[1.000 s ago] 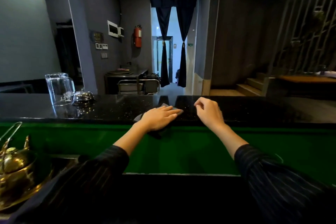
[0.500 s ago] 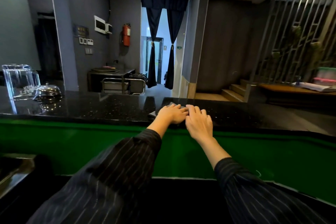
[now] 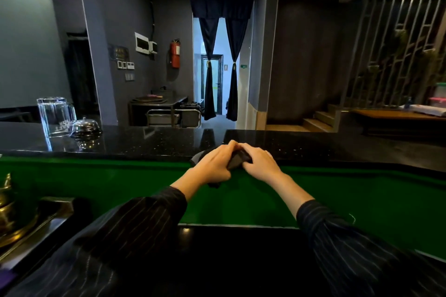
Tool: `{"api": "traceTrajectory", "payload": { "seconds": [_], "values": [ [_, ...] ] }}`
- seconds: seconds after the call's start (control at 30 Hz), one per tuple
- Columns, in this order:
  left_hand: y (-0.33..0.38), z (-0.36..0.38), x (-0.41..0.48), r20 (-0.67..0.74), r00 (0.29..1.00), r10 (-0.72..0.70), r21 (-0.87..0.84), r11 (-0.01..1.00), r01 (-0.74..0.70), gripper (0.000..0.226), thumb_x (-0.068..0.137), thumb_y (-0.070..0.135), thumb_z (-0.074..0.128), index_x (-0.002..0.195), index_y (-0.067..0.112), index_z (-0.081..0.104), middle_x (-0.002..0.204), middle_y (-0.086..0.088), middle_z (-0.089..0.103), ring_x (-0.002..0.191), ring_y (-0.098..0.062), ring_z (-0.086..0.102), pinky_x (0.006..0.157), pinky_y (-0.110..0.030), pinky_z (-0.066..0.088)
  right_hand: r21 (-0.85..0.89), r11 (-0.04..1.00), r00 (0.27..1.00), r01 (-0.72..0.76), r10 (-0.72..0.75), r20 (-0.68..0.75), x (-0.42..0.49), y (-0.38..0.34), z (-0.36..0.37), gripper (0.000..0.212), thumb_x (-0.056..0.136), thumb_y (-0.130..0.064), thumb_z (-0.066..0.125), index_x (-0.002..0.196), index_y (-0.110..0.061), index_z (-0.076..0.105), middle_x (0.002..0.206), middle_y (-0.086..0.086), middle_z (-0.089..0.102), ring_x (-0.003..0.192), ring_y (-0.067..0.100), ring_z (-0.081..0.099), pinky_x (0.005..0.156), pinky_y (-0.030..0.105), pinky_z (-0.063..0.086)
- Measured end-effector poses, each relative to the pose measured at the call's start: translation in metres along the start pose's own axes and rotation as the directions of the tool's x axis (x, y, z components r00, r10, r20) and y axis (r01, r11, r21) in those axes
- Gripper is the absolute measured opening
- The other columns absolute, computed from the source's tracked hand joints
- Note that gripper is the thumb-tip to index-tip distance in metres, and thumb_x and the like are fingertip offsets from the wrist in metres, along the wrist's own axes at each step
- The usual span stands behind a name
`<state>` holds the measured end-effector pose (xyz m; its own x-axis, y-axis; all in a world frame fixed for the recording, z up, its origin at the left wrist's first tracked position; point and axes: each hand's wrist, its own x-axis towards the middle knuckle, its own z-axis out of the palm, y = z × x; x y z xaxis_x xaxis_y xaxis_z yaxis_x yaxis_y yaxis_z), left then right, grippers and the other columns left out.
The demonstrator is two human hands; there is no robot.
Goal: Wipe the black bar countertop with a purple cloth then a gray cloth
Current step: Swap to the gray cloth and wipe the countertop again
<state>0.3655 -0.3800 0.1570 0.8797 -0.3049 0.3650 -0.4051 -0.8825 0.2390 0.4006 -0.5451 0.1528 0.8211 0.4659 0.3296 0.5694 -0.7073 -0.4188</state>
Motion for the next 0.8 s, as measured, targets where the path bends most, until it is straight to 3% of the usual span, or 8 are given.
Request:
{"api": "traceTrajectory", "payload": {
  "seconds": [0.1,0.23,0.3,0.4,0.53,0.63,0.73,0.8],
  "values": [
    [-0.013,0.012,-0.023,-0.171,0.979,0.112,0.209,0.975,-0.075,0.063,0.062,0.005,0.060,0.123,0.005,0.044,0.128,-0.015,0.051,0.120,-0.031,0.047,0.102,-0.039,0.044,-0.233,0.967,0.977,0.104,-0.143,-0.159,-0.007,0.003,0.007,0.040,0.093,-0.016,0.049,0.132,-0.022,0.057,0.128,0.004,0.062,0.131,0.022,0.046,0.115,0.052,0.026],
    [-0.032,0.008,-0.033,-0.357,0.920,0.165,0.410,0.912,-0.004,0.047,0.055,-0.004,0.063,0.101,0.006,0.060,0.101,-0.015,0.065,0.098,-0.037,0.062,0.098,-0.047,0.045,-0.525,0.831,0.910,0.182,-0.345,-0.230,-0.011,0.022,-0.001,0.025,0.090,-0.014,0.049,0.105,-0.009,0.069,0.108,0.008,0.069,0.118,0.028,0.055,0.111,0.053,0.032],
    [-0.031,0.001,-0.029,-0.284,0.953,0.108,0.434,0.900,0.027,0.051,0.070,0.000,0.061,0.120,0.011,0.058,0.119,-0.011,0.064,0.119,-0.033,0.055,0.109,-0.055,0.029,-0.574,0.808,0.925,0.128,-0.306,-0.224,-0.009,0.019,-0.007,0.027,0.085,-0.017,0.049,0.098,-0.006,0.069,0.103,0.010,0.068,0.113,0.031,0.056,0.110,0.055,0.031],
    [-0.018,0.005,-0.019,-0.074,0.988,-0.135,0.302,0.941,0.151,0.071,0.093,0.026,0.051,0.151,0.016,0.012,0.155,-0.007,0.027,0.145,-0.026,0.020,0.116,-0.055,0.013,-0.548,0.836,0.965,-0.030,-0.117,-0.233,-0.003,-0.003,-0.014,0.046,0.075,-0.027,0.057,0.114,-0.004,0.063,0.129,0.017,0.056,0.128,0.033,0.043,0.116,0.054,0.022],
    [-0.020,0.004,-0.007,-0.100,0.941,-0.323,0.190,0.922,0.337,0.104,0.086,0.045,0.059,0.148,0.007,-0.017,0.160,-0.012,-0.008,0.148,-0.029,-0.001,0.116,-0.056,0.009,-0.330,0.925,0.982,0.188,-0.165,0.095,0.009,-0.031,0.000,0.083,0.085,-0.037,0.058,0.154,-0.023,0.016,0.164,0.006,0.004,0.150,0.028,0.011,0.119,0.055,0.009],
    [-0.042,-0.014,-0.005,0.023,0.910,-0.415,0.280,0.876,0.393,0.108,0.082,0.050,0.063,0.150,0.005,-0.008,0.159,-0.014,0.009,0.146,-0.029,0.011,0.116,-0.052,0.010,-0.221,0.961,0.967,0.165,-0.114,0.229,0.015,-0.032,0.013,0.054,0.100,-0.050,0.031,0.152,-0.035,0.024,0.163,-0.003,0.019,0.150,0.025,0.015,0.118,0.054,0.006],
    [-0.057,-0.026,-0.008,0.195,0.907,-0.373,0.384,0.880,0.280,0.101,0.082,0.053,0.062,0.152,0.012,0.002,0.160,-0.012,0.008,0.147,-0.027,0.011,0.119,-0.044,0.012,-0.147,0.987,0.986,0.066,-0.042,0.159,0.021,-0.017,-0.002,0.044,0.103,-0.044,0.018,0.129,-0.027,0.049,0.141,0.005,0.051,0.136,0.027,0.041,0.111,0.055,0.020],
    [-0.060,-0.023,-0.008,0.199,0.909,-0.366,0.417,0.871,0.259,0.095,0.085,0.055,0.056,0.152,0.015,0.003,0.160,-0.011,0.007,0.147,-0.027,0.008,0.119,-0.045,0.012,-0.177,0.982,0.992,-0.070,0.087,0.092,0.032,0.008,-0.009,0.043,0.101,-0.048,0.020,0.121,-0.023,0.048,0.136,0.008,0.054,0.132,0.029,0.044,0.109,0.058,0.022]
  ]
}}
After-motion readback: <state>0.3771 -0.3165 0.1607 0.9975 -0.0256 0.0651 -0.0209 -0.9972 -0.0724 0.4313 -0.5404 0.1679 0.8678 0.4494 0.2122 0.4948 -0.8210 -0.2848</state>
